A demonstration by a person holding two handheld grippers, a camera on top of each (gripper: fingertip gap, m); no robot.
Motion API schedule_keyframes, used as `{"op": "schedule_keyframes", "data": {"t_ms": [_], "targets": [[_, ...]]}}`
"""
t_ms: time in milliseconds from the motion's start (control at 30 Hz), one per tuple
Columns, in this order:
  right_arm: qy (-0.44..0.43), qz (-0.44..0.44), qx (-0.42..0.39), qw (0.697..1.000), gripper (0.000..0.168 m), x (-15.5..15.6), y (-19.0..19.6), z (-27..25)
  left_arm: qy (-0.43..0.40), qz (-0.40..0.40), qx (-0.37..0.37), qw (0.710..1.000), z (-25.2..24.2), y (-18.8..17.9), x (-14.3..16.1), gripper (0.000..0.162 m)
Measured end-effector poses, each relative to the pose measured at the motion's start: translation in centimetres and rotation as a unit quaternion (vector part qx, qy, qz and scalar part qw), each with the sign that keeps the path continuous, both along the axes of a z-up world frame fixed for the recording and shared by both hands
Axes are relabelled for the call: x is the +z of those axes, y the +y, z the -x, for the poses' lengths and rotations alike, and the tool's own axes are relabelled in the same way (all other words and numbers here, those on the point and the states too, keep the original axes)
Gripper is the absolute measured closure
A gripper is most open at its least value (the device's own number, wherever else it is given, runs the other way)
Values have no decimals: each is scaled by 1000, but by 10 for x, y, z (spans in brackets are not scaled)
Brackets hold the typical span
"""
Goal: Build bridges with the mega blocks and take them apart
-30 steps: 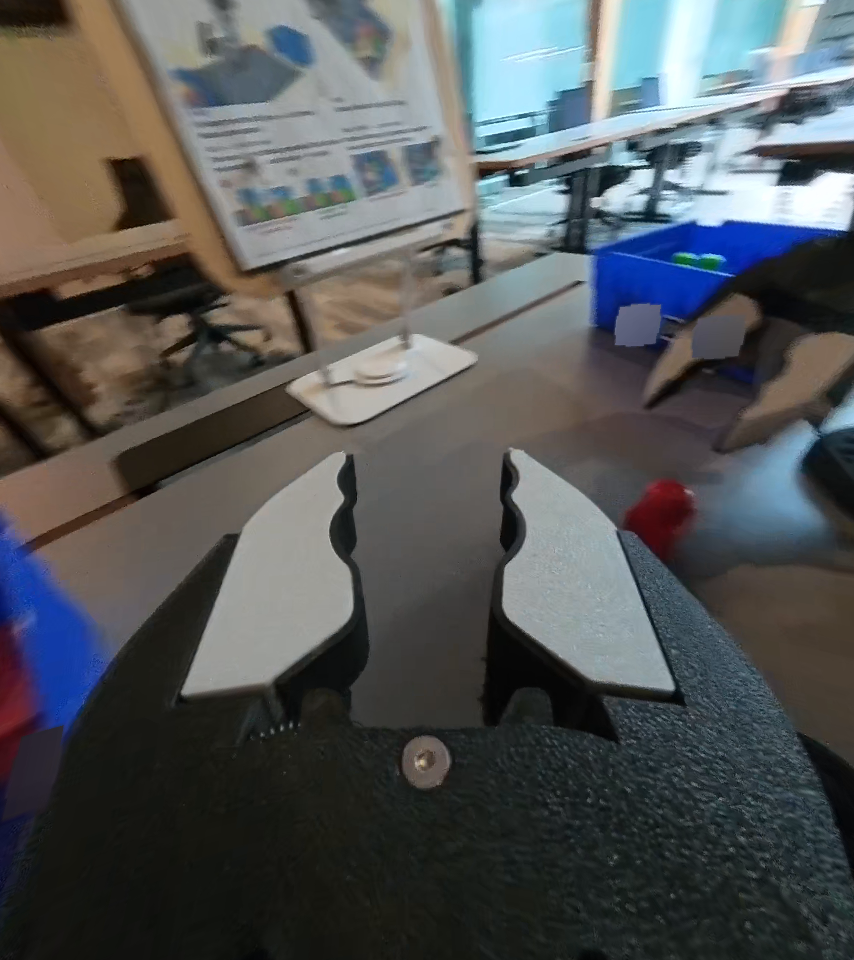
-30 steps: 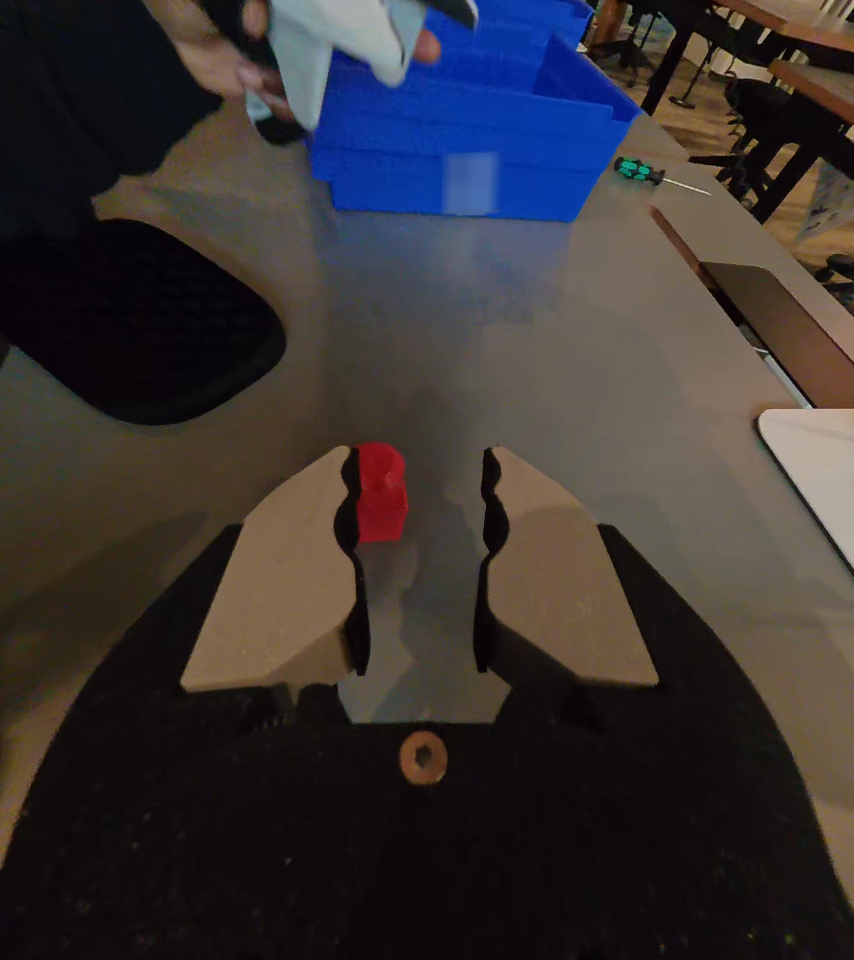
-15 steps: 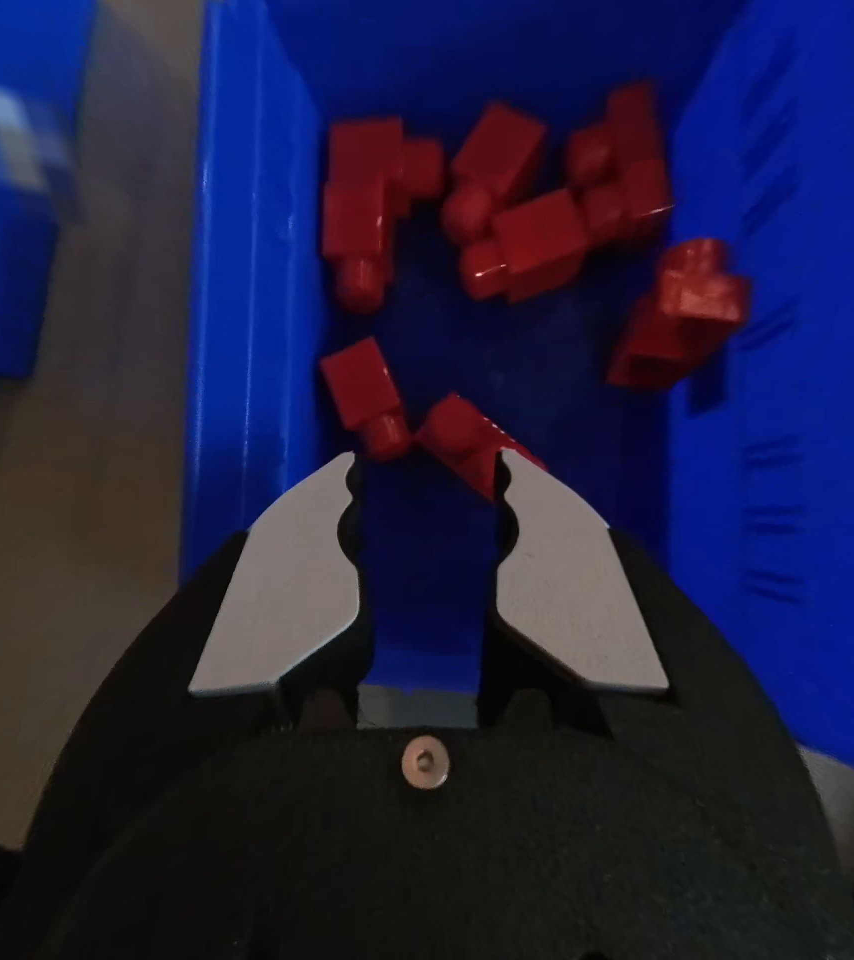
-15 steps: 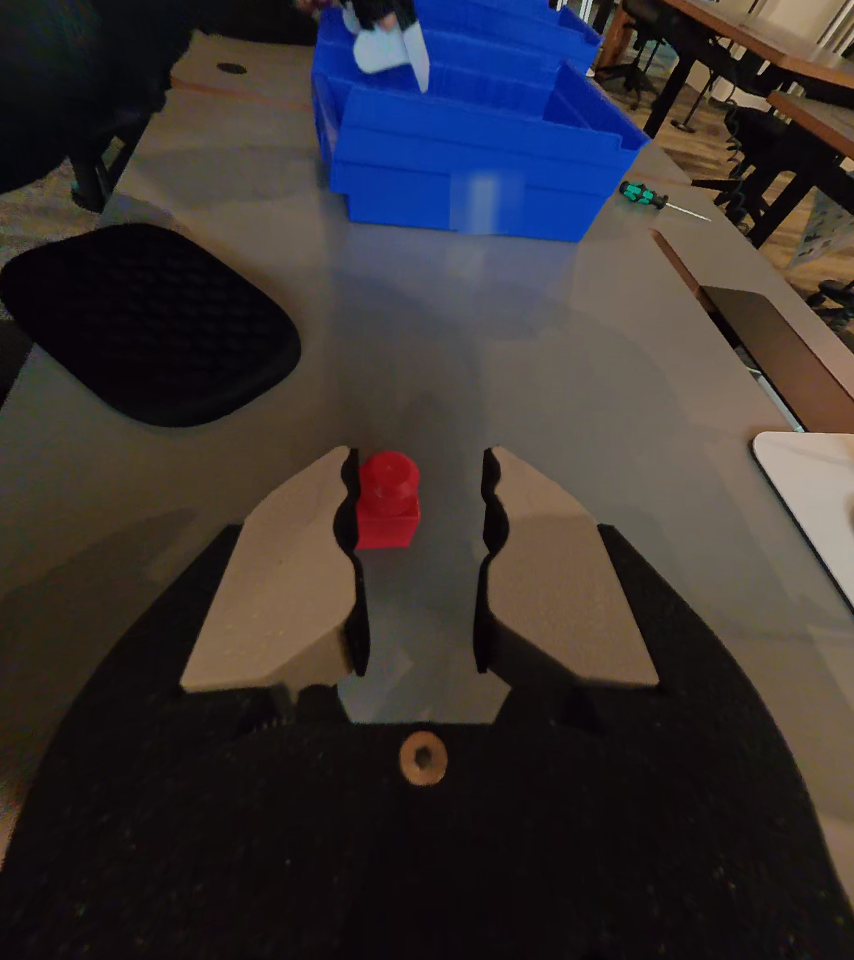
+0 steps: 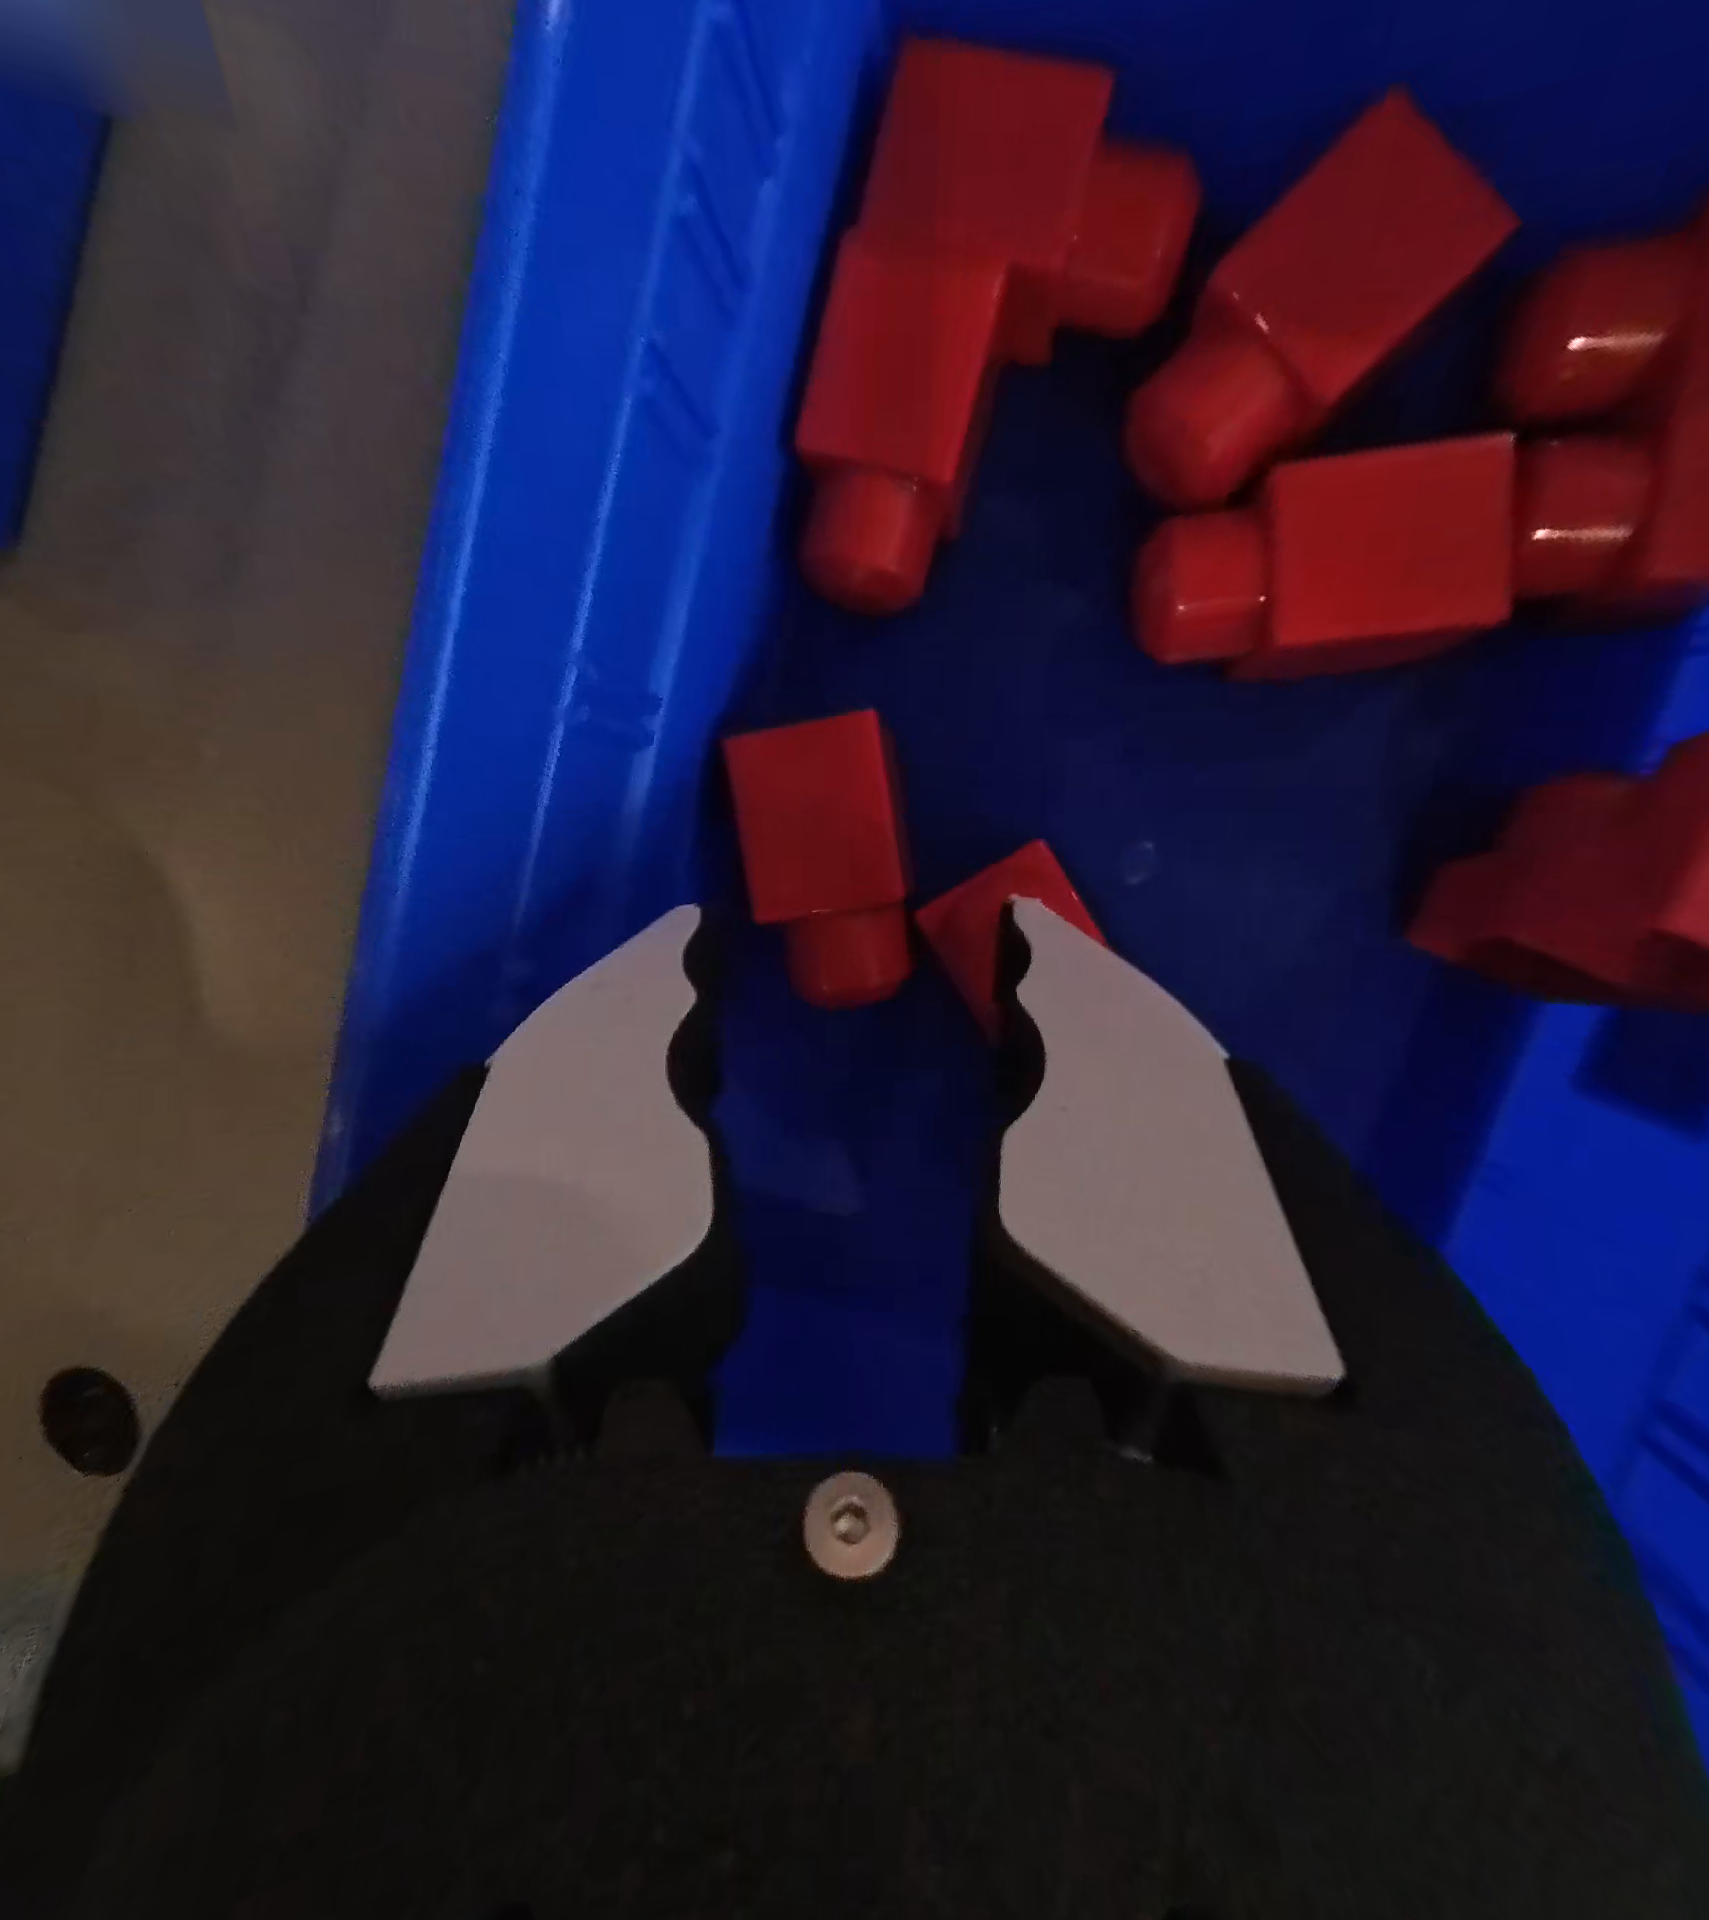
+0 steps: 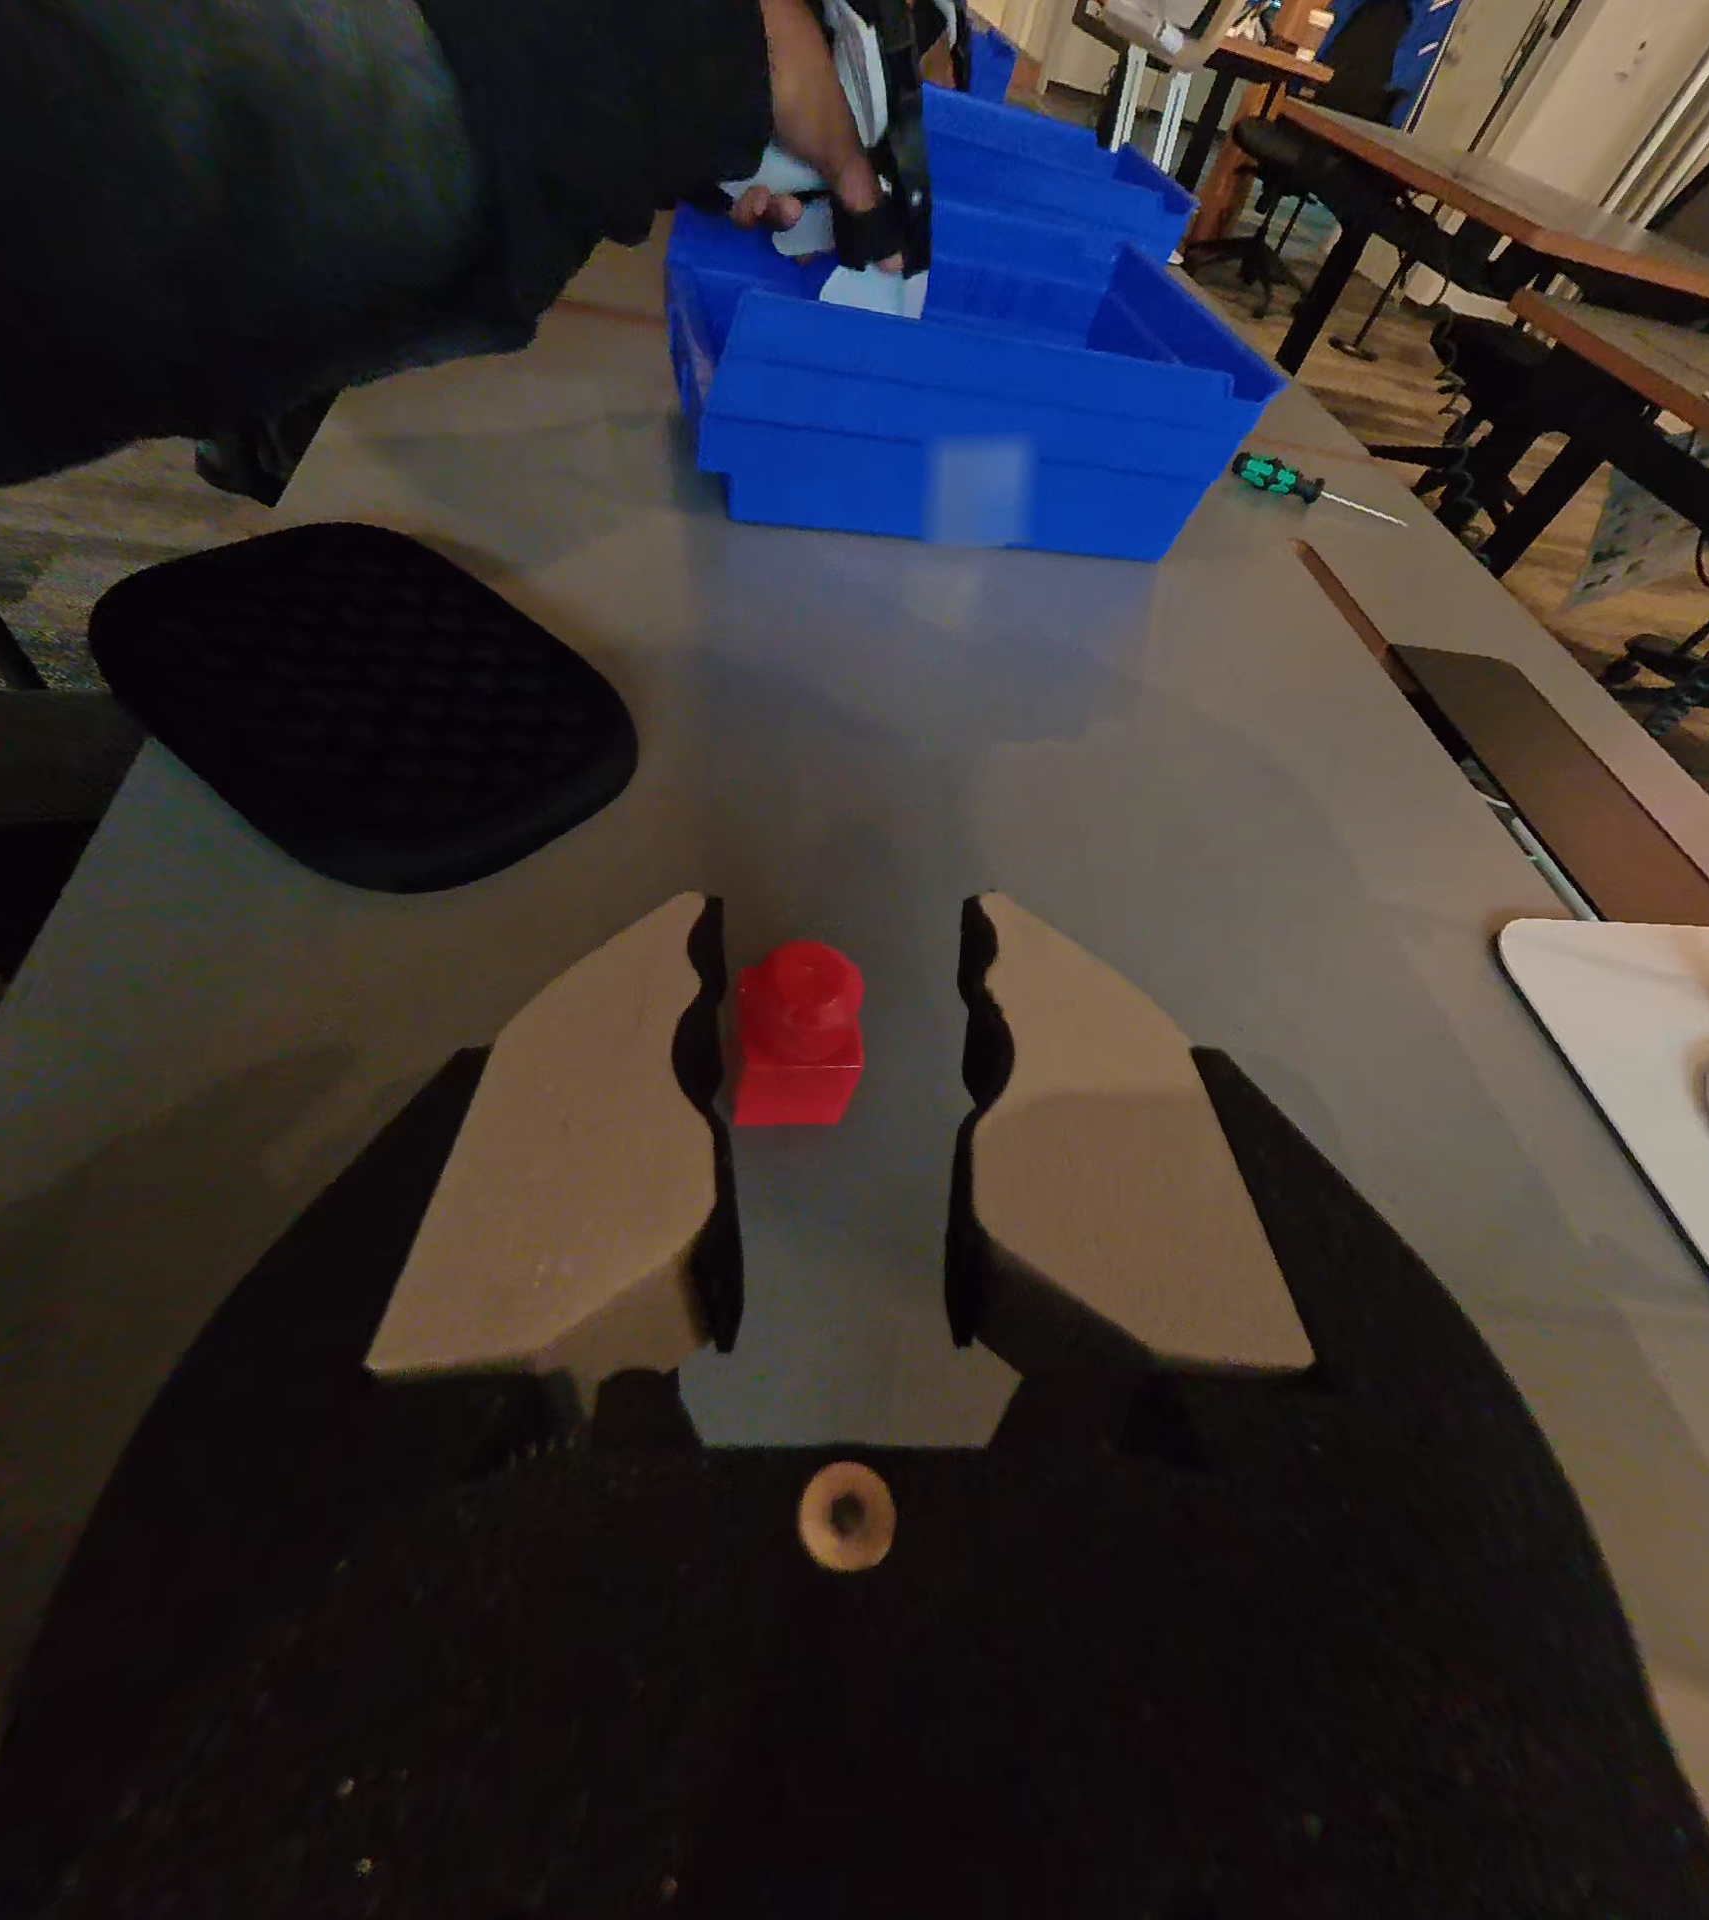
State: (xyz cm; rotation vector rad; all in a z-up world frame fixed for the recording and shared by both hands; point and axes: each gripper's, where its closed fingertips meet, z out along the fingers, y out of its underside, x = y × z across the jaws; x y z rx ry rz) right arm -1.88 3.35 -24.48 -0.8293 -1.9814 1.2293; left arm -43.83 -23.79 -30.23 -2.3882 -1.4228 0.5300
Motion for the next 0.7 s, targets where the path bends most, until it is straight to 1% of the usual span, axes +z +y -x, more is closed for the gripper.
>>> {"op": "schedule_keyframes", "data": {"t_ms": [100,167,267,333,433,533,633,700], "targets": [[-4,-3,1,1000,126,-3,0,0,14,-36,20,999,1,2,2,112],[-6,-3,7,1000,126,-4,-3,-1,27,-42,40,998,5,-4,2,115],[-8,-10,12,1000,126,-6,-5,-1,42,-10,50,998,8,-15,-2,122],[-10,-15,14,1000,126,-8,-6,-2,30,15,43,999,7,-19,-10,123],[-10,-18,17,1000,126,-9,-8,-2,32,23,34,999,8,-16,-13,118],[-9,-22,15,1000,126,-8,-6,-3,18,3,25,1000,6,-8,-15,111],[-9,-21,12,1000,126,-8,-5,-3,25,-19,31,999,7,-5,-14,112],[-10,-20,11,1000,126,-9,-4,-3,39,-19,46,998,11,-9,-16,117]]}}
